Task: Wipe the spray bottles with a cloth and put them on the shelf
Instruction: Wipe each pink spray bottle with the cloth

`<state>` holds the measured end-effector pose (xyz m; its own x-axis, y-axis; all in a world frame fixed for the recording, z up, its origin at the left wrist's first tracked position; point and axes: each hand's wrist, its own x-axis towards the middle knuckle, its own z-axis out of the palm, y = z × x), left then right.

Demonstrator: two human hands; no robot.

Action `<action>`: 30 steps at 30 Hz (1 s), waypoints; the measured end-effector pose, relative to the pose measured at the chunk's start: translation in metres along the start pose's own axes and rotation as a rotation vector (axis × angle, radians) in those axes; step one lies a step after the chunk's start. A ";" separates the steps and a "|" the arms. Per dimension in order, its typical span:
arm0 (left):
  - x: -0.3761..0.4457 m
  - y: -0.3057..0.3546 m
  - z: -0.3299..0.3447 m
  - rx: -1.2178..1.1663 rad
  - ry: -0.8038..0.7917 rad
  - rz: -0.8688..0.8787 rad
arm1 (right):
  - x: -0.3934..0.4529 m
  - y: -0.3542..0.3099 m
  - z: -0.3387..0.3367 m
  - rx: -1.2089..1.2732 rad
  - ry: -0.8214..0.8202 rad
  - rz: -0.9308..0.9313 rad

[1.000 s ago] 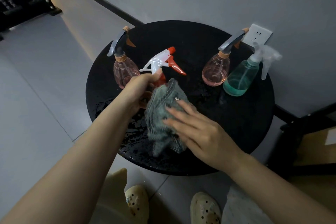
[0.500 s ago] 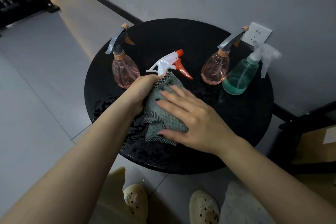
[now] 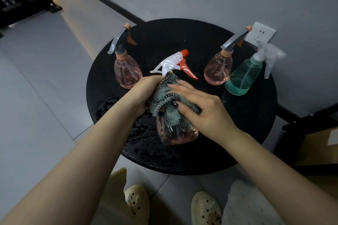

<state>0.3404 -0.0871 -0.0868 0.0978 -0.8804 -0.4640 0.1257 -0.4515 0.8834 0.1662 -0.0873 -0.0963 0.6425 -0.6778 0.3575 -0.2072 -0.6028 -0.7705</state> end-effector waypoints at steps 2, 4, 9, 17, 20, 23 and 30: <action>-0.001 0.001 -0.004 0.018 0.000 -0.006 | -0.003 0.000 0.005 0.061 0.012 0.042; -0.003 0.003 -0.006 0.073 0.016 0.001 | -0.013 0.001 0.007 0.048 0.000 0.011; -0.002 0.009 -0.019 0.013 0.139 0.061 | -0.042 0.015 -0.001 -0.144 -0.105 -0.288; -0.004 0.007 -0.010 0.048 0.086 0.034 | -0.016 0.004 0.004 -0.120 -0.084 -0.074; -0.004 0.005 -0.004 -0.010 0.025 -0.003 | -0.001 -0.003 0.004 0.039 -0.061 0.134; -0.006 0.006 -0.003 0.024 0.053 0.016 | -0.006 -0.004 0.003 0.071 -0.078 0.170; -0.013 0.015 -0.006 -0.002 0.104 0.121 | -0.030 0.019 0.006 0.448 -0.056 0.398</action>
<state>0.3471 -0.0815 -0.0675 0.2142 -0.9086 -0.3586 0.1084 -0.3428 0.9331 0.1475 -0.0763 -0.1247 0.6201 -0.7842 -0.0230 -0.1161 -0.0628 -0.9912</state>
